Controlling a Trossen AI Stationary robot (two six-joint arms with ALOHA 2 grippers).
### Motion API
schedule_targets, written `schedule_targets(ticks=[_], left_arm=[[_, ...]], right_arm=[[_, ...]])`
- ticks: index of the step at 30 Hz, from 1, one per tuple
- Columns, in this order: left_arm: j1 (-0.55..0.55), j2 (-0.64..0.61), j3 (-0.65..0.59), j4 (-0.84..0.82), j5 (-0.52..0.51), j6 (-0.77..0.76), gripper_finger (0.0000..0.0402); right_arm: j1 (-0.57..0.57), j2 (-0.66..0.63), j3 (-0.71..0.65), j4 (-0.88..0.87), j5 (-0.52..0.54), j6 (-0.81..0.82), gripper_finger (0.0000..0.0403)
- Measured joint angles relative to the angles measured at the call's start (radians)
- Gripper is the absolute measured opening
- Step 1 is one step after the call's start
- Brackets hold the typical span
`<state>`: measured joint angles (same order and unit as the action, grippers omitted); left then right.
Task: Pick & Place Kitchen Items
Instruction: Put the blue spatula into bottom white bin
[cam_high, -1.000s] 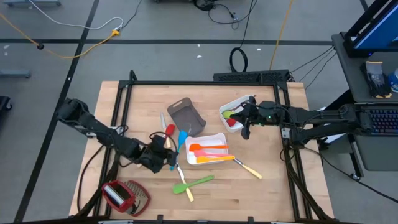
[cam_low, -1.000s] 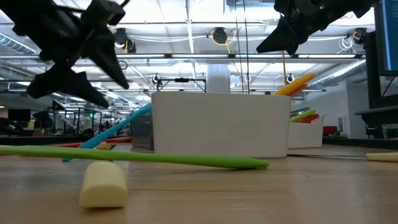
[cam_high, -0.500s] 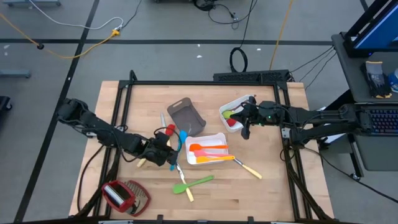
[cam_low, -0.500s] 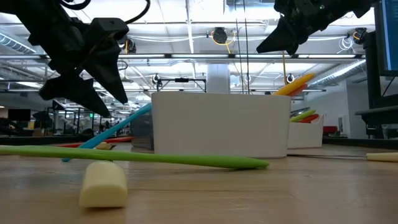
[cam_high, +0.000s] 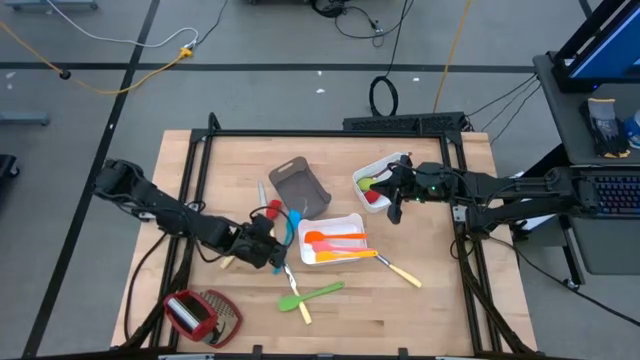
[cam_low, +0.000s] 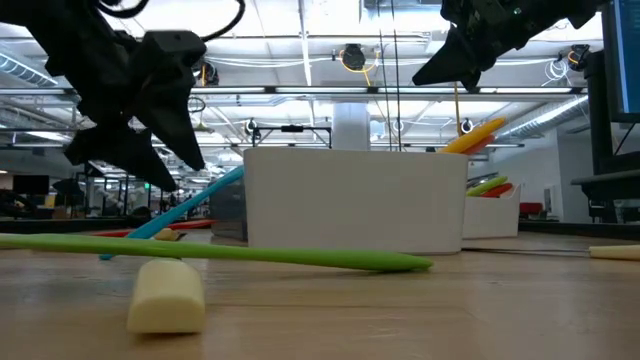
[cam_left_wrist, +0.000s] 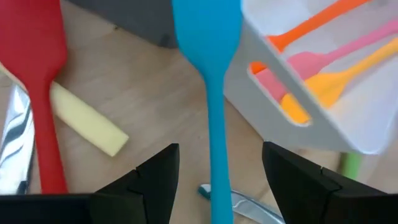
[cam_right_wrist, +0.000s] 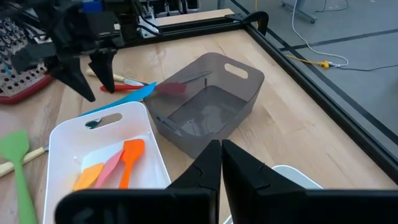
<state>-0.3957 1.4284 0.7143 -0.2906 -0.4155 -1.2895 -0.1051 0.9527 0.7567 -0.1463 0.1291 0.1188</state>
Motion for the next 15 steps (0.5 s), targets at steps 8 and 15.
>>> schedule_targets(ticks=[8,15], left_arm=[[0.010,0.097,-0.001,0.057,0.025,-0.029,0.0234],[0.011,0.123,-0.001,0.059,0.026,-0.048,0.0234]], right_arm=[[0.000,0.000,0.000,0.000,0.000,0.000,0.0008],[0.000,0.000,0.000,0.000,0.000,0.000,0.0008]])
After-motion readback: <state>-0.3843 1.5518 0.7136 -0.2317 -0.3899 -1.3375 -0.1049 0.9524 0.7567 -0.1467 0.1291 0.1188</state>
